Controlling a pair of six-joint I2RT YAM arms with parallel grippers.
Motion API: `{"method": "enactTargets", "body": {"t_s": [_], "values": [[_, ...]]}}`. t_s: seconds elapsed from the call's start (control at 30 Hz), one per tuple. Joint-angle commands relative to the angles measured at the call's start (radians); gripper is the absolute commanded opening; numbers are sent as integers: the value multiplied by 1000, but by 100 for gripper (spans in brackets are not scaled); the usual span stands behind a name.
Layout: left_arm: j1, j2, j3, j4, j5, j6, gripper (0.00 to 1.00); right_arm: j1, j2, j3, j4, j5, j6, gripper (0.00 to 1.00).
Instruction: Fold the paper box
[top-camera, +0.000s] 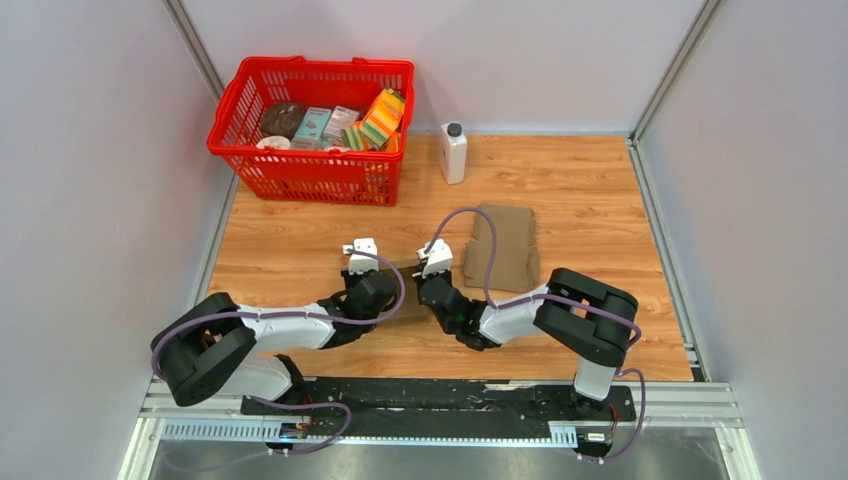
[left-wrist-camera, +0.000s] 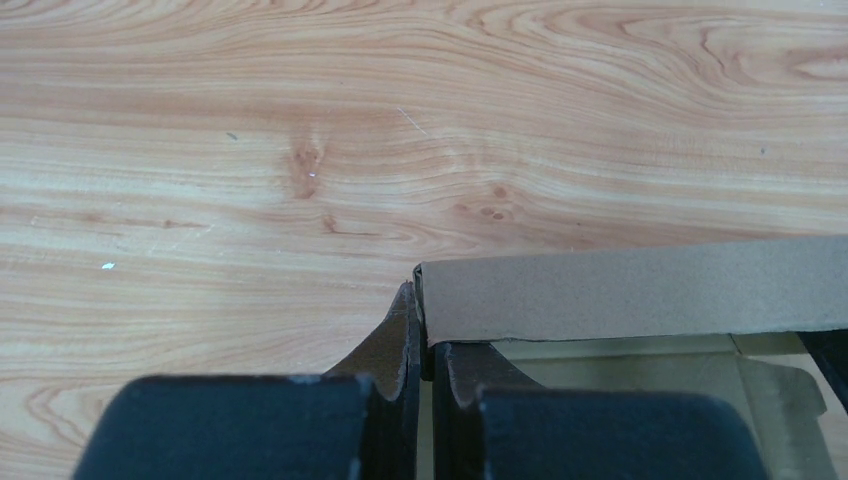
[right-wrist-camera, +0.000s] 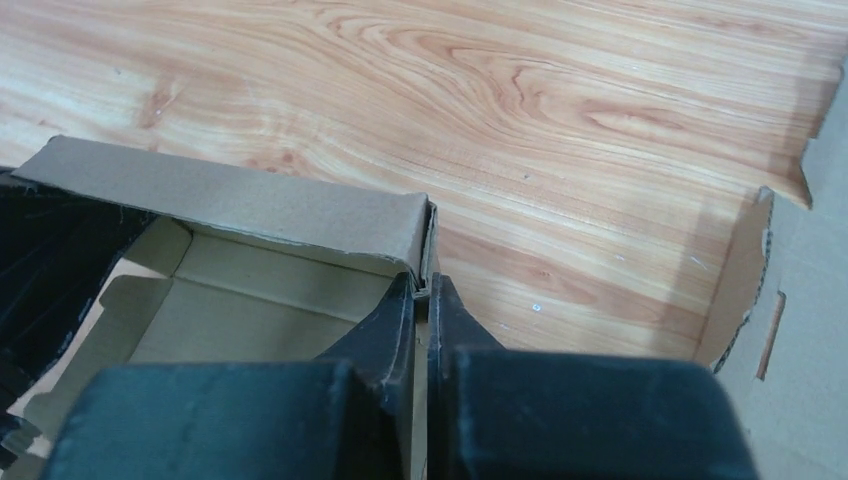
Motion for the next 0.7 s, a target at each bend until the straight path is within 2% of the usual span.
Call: {"method": "enactTargets", "body": {"t_s": [0.0,0.23,0.27,0.3,0.37,0.4,0.47,0.53,0.67], "values": [[-13,37,15,-29,-30,-115,0,37,36,58,-19,179,77,0],[-13,56,4,-34,-26,-165,0,34,5,54,-53,151,74,2],[-13,62,-3,-25,-24,-173,0,32,5,60,-65,139,77,6],[-13,67,-7,-15,-15,-172,0,28,4,67,-80,115,77,16],[-15,76,-2,-15,-10,-170,0,23,-19,83,-136,55,80,27],[-15,77,-4,-14,-6,-169,0,23,-34,86,-165,42,87,37],[-15,77,-5,-14,-6,-167,0,15,-86,83,-269,-23,139,46],[-15,76,-10,-12,-7,-164,0,9,-158,72,-361,-45,178,50],[-13,64,-23,-14,-13,-158,0,-49,-318,-1,-433,-207,283,56]]}}
